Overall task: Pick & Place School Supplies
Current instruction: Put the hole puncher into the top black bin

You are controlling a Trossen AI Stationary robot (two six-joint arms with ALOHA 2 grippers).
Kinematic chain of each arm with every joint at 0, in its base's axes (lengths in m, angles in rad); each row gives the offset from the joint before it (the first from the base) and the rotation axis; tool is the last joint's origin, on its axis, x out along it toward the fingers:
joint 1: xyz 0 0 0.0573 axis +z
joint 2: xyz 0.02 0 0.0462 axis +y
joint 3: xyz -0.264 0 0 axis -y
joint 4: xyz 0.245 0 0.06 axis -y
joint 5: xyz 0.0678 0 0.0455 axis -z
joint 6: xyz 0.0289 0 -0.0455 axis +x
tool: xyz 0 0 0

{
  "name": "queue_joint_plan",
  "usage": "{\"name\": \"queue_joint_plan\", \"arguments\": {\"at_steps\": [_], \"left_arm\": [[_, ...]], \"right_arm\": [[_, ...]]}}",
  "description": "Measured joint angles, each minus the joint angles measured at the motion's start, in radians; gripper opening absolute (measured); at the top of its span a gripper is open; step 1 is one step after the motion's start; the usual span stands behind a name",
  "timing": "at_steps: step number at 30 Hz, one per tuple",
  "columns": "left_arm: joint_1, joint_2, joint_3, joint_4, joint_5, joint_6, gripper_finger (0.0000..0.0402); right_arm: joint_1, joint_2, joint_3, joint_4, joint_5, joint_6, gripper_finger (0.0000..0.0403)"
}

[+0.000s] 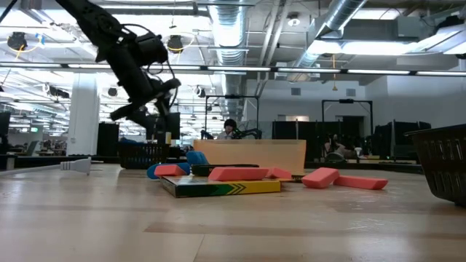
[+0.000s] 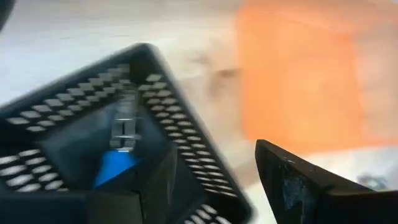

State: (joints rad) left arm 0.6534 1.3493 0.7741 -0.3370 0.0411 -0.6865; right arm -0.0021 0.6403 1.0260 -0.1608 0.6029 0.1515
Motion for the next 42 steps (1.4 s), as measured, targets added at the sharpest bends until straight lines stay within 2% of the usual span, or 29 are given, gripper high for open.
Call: {"name": "queue_joint_plan", "arguments": {"at_steps": [4,9,15,22,28,42], "left_arm": [[-0.095,0.000,0.039,0.002,0.057,0.045,0.0212],[-0.267,0.000,0.082,0.003,0.128,0.045,0.0212],[-0.472,0.023,0.084,-0.026,0.066,-0.101,0.0212],[-0.634,0.141,0.084,-0.005,0.060,-0.283,0.0211],[-0.682,0.229,0.102,0.015,0.061,-0.343,0.0211],[-0.682,0.363,0.146,0.019,0.082,-0.288,0.0211]], "right_arm": [[0.000,0.000,0.000,0.008,0.000,-0.002,0.0198],[0.000,0.000,0.000,0.018,0.000,-0.002,0.0198],[0.000,0.000,0.000,0.019,0.000,-0.002,0.0198],[0.000,0.000,0.000,0.020,0.000,0.006,0.0198],[0.002,0.000,0.000,0.019,-0.003,0.006,0.0198],[0.016,0.000,0.000,0.016,-0.004,0.007,0.0198]]}}
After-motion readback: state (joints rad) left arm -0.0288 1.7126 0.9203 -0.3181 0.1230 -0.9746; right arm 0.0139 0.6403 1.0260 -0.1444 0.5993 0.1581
